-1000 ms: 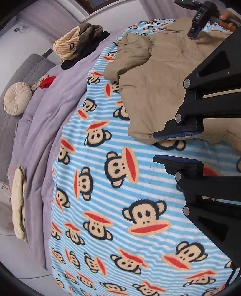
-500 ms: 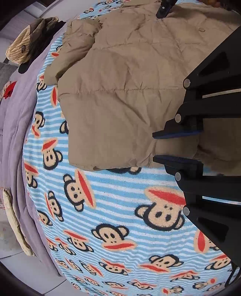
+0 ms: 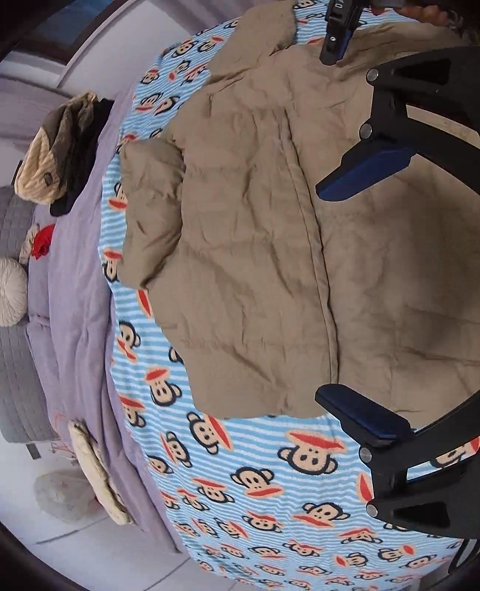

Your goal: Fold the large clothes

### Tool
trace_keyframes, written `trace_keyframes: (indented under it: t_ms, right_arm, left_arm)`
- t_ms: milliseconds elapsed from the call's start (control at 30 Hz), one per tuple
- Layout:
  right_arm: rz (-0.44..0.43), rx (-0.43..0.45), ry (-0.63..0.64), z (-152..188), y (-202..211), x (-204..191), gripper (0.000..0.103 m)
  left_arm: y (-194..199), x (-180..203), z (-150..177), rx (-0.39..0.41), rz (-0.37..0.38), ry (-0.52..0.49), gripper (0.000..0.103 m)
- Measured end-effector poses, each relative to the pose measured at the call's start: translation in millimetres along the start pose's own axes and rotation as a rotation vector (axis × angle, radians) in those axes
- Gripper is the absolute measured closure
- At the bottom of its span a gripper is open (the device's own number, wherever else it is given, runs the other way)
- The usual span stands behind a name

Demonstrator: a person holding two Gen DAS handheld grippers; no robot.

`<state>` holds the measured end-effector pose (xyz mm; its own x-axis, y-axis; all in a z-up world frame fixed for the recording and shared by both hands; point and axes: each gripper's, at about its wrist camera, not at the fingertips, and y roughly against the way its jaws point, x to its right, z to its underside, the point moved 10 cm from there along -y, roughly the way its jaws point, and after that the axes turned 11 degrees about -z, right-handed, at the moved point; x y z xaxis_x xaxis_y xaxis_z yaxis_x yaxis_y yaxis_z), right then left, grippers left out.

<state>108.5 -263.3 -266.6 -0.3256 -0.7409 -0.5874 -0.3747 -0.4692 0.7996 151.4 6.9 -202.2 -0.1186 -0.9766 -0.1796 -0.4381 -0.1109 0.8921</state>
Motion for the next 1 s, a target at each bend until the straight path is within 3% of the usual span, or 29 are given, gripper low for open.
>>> trace_keyframes:
  t_ms: [167, 233, 267, 367, 433, 600, 867, 1000]
  right_arm:
    - [-0.013, 0.034, -0.036, -4.1, 23.5, 26.1, 0.039]
    - [-0.028, 0.06, -0.061, -7.1, 36.8, 41.6, 0.031]
    - [-0.036, 0.078, -0.077, -10.7, 43.3, 49.1, 0.022]
    - [-0.06, 0.146, -0.144, -22.0, 64.2, 76.4, 0.02]
    - [-0.067, 0.182, -0.192, -29.3, 77.2, 98.9, 0.001]
    - [-0.085, 0.273, -0.283, -47.8, 107.7, 152.0, 0.0]
    - [-0.138, 0.316, -0.496, -74.4, 126.1, 239.5, 0.0]
    - [-0.254, 0.406, -0.646, -95.3, 136.1, 281.3, 0.0]
  left_arm:
    - [11.2, 41.5, 0.5, -0.016, 0.012, -0.052, 0.003]
    - [11.5, 55.5, 0.0, -0.033, 0.013, -0.059, 0.003]
    - [11.0, 62.1, 0.0, -0.04, 0.011, -0.062, 0.003]
    - [6.7, 81.6, 0.4, -0.057, -0.004, -0.076, 0.003]
    - [2.7, 95.2, 1.6, -0.074, -0.012, -0.099, 0.003]
    - [-3.1, 128.7, 6.2, -0.108, 0.009, -0.157, 0.003]
    - [0.4, 172.3, 5.1, -0.115, 0.059, -0.191, 0.003]
    - [-1.4, 182.9, 2.2, -0.124, 0.065, -0.194, 0.003]
